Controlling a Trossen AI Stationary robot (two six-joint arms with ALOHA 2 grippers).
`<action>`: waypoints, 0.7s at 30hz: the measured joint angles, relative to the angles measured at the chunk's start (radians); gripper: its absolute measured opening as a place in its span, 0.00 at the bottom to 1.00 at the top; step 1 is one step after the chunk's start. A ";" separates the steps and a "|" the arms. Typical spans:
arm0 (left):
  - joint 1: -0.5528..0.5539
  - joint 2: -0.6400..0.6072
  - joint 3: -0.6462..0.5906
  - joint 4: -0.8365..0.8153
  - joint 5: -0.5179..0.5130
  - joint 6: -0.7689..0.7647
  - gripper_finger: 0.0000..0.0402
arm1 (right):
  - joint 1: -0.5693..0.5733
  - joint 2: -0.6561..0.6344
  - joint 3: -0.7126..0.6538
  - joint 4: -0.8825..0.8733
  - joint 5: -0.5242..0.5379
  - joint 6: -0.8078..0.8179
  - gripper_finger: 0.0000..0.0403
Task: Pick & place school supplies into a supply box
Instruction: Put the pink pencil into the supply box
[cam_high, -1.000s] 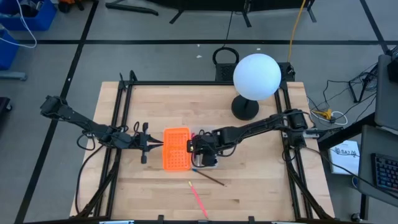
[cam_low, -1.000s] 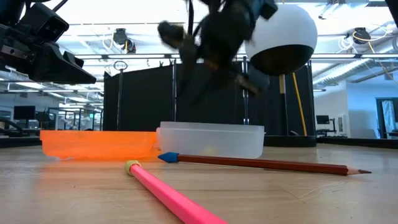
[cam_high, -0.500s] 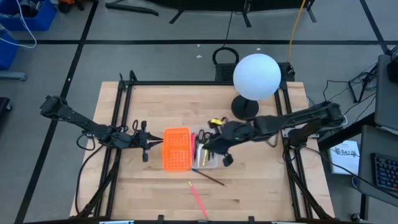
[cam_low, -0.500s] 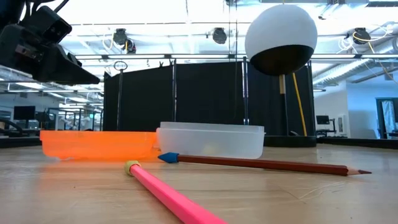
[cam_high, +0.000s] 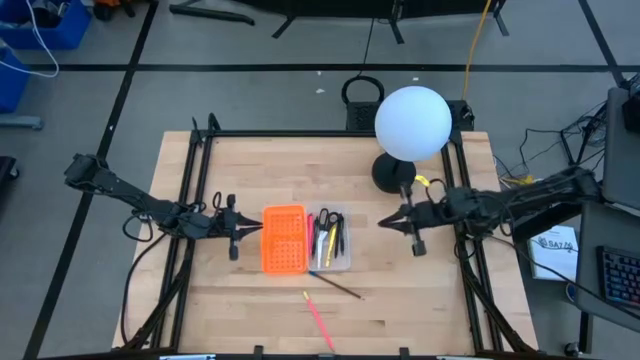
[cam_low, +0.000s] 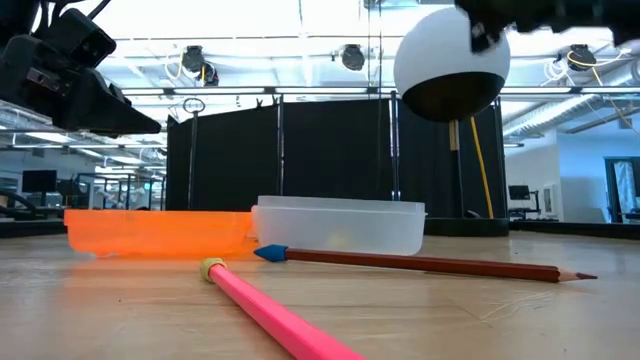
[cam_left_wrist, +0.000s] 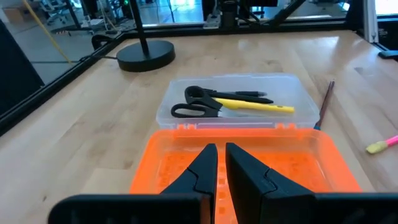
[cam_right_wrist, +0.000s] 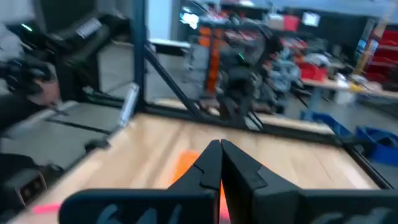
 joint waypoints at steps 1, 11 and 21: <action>0.000 0.000 0.000 0.000 -0.007 -0.005 0.10 | 0.003 -0.031 -0.030 -0.014 0.020 0.000 0.00; 0.000 0.000 0.000 0.036 -0.100 -0.011 0.10 | -0.003 -0.183 -0.317 0.251 0.071 -0.036 0.00; 0.000 0.083 0.174 -0.038 0.034 -0.031 0.10 | -0.016 -0.185 -0.392 0.378 0.082 -0.016 0.00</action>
